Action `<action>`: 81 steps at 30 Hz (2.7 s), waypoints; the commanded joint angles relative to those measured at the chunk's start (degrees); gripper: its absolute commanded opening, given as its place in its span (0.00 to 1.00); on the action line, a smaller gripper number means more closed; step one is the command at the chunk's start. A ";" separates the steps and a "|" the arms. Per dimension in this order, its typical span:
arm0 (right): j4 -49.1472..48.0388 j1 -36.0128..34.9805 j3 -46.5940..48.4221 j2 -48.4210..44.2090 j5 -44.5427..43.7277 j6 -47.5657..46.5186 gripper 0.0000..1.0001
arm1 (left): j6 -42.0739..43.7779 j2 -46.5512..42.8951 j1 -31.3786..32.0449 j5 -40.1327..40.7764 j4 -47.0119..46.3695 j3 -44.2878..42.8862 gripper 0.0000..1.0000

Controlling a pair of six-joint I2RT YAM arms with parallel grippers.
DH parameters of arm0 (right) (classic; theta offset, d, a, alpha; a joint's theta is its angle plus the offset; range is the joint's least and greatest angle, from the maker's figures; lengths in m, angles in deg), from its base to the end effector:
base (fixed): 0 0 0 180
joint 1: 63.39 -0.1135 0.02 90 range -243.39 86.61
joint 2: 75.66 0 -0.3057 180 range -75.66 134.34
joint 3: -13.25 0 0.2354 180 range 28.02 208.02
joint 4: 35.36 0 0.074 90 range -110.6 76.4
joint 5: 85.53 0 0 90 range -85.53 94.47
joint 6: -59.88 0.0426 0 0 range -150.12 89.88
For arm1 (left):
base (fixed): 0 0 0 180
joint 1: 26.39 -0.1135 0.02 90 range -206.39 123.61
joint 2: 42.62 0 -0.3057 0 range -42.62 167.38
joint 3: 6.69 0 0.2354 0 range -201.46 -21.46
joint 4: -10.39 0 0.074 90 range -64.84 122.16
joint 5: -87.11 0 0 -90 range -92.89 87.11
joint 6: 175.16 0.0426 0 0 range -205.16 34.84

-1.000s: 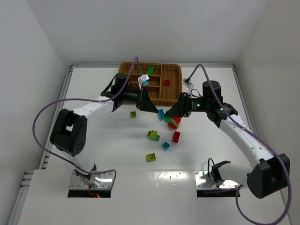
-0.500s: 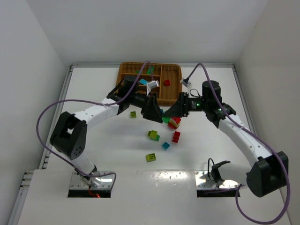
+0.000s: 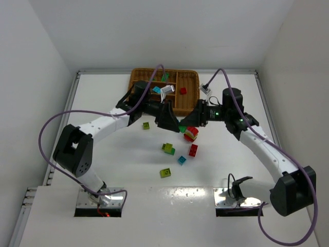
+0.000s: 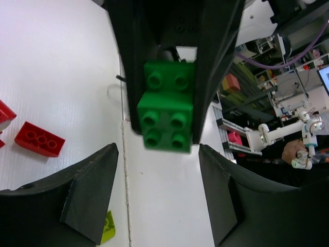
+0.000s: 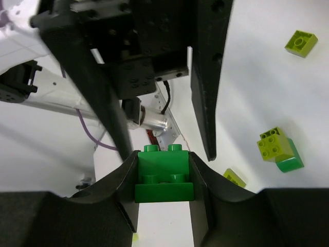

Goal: Sort the legos into containers by color

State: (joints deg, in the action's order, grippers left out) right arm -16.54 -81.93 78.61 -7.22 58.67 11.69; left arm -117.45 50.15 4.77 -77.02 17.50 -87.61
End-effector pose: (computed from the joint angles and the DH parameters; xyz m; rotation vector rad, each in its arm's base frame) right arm 0.2113 0.1073 0.3483 -0.2764 2.1167 1.5777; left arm 0.2750 -0.2142 0.3427 0.9952 1.8901 -1.9138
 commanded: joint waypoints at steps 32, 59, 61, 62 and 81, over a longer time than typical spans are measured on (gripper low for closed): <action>-0.89 -0.79 -0.93 0.55 -3.83 -1.11 0.23 | 5.93 0.48 3.03 -4.89 5.11 -6.27 0.70; -6.87 -0.26 -0.49 -1.21 -8.40 0.91 0.23 | 5.40 3.12 -0.22 -4.89 5.63 -8.91 0.28; -6.87 -0.26 -0.49 -1.91 -10.07 0.91 0.23 | 5.40 3.12 -0.83 -4.89 5.64 -8.91 0.19; -6.87 -0.26 -0.49 -2.43 -10.07 0.91 0.23 | 5.40 3.64 -0.83 -4.89 5.64 -8.91 0.15; -5.81 -0.26 -0.49 -4.02 -12.89 3.99 0.85 | 5.40 4.17 -3.21 -4.36 6.78 -10.67 0.00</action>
State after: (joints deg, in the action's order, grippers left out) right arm -19.01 -82.00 77.64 -10.06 45.46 14.24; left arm -112.67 54.57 1.95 -80.02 25.56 -95.98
